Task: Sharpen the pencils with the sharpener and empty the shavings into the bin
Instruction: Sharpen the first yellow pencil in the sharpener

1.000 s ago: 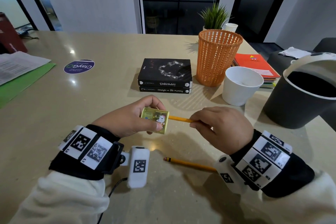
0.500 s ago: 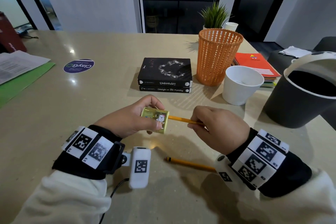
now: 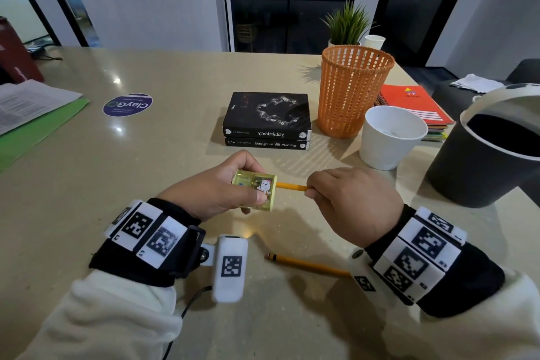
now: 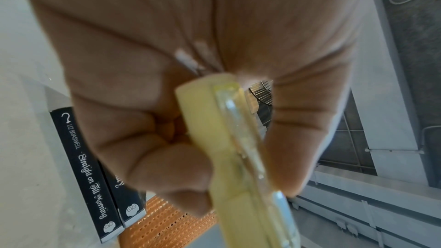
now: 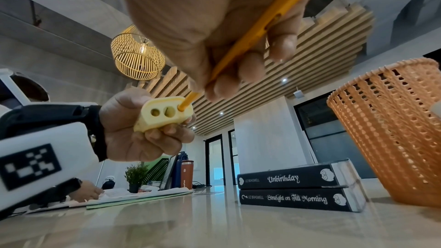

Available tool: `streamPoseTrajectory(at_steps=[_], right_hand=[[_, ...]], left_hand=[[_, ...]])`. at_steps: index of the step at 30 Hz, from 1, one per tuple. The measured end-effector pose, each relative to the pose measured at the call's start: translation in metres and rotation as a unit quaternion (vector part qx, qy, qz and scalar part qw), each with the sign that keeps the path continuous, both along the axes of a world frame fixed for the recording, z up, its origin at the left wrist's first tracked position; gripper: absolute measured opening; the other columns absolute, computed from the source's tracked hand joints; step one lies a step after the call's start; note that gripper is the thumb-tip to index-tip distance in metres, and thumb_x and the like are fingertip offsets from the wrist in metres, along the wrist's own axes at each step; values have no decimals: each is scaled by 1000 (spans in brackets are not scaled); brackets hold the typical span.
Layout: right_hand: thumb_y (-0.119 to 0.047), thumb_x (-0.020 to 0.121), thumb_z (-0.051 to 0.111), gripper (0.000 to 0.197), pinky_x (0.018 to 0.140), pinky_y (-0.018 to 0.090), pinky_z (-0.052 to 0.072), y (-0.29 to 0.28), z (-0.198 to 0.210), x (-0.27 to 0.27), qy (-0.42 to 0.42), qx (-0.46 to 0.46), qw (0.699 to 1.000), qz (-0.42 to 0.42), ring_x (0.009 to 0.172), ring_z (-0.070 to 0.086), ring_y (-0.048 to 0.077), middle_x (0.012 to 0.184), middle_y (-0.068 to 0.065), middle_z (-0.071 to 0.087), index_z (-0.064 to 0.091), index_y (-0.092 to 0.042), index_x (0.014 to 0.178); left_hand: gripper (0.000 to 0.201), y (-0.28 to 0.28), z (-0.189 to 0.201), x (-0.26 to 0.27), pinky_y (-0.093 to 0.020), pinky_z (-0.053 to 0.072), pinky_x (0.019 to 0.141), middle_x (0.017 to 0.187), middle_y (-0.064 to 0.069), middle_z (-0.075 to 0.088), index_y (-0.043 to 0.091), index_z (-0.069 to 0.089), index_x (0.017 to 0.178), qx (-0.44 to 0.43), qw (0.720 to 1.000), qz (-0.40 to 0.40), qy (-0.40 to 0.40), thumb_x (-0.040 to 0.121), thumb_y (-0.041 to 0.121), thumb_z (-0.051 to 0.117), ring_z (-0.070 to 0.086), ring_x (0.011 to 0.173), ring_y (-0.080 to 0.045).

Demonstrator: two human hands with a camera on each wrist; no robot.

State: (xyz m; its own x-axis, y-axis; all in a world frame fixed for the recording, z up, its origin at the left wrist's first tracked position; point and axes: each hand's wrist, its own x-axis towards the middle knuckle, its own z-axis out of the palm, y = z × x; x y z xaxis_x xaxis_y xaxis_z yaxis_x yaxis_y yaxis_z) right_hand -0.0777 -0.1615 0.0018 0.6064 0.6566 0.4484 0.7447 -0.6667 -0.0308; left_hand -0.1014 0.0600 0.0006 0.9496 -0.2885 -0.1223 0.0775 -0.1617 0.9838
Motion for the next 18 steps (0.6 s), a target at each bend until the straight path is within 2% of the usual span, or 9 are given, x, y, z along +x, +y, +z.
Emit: streamPoseTrajectory(at_steps=[3, 5, 7, 8, 11, 13, 18], right_hand=[[-32, 86, 34, 31, 40, 22, 35, 3, 2, -3, 5, 13, 1000, -8, 50, 58, 22, 62, -3, 60, 57, -14, 74], [-34, 86, 38, 28, 36, 16, 24, 5, 5, -8, 11, 25, 999, -25, 46, 56, 20, 59, -4, 59, 56, -14, 77], [-35, 82, 49, 22, 39, 11, 9, 6, 8, -10, -3, 44, 999, -32, 40, 52, 18, 51, -5, 56, 53, -14, 76], [-35, 81, 50, 23, 40, 12, 8, 6, 9, -10, -11, 47, 999, -21, 39, 51, 18, 50, -4, 55, 53, -13, 75], [-33, 81, 43, 28, 42, 16, 20, 8, 12, -10, -38, 36, 999, 10, 42, 53, 21, 53, -2, 56, 54, -11, 68], [-31, 82, 43, 28, 44, 16, 22, 10, 11, -11, -42, 39, 998, 10, 43, 53, 22, 53, -1, 55, 54, -11, 66], [-33, 85, 38, 32, 37, 23, 30, 7, 4, -10, 30, 49, 998, 24, 41, 50, 25, 52, 0, 54, 55, -11, 68]], left_hand=[[51, -1, 1, 1, -20, 46, 52, 73, 1, 61, 16, 49, 90, -37, 999, 7, 9, 46, 28, 71, 57, 57, -5], [51, 0, 1, 1, -19, 47, 51, 75, -1, 60, 15, 49, 91, -51, 999, 5, 12, 47, 26, 71, 58, 58, -6], [51, 2, 1, 0, -19, 47, 52, 75, -1, 61, 14, 50, 92, -55, 998, -1, 13, 48, 26, 72, 59, 59, -7], [51, 3, 1, -1, -19, 48, 53, 75, 0, 62, 14, 50, 93, -56, 998, -3, 15, 48, 26, 72, 59, 60, -7], [51, 5, -1, -2, -20, 49, 54, 73, 3, 64, 15, 51, 94, -57, 998, -2, 22, 49, 27, 73, 59, 63, -10], [50, 7, 0, -3, -20, 49, 55, 71, 5, 65, 16, 51, 94, -55, 998, -6, 22, 50, 28, 73, 58, 63, -11], [49, 6, 4, -5, -17, 45, 54, 71, 4, 63, 15, 48, 93, -25, 999, -32, 2, 54, 31, 72, 56, 60, -6]])
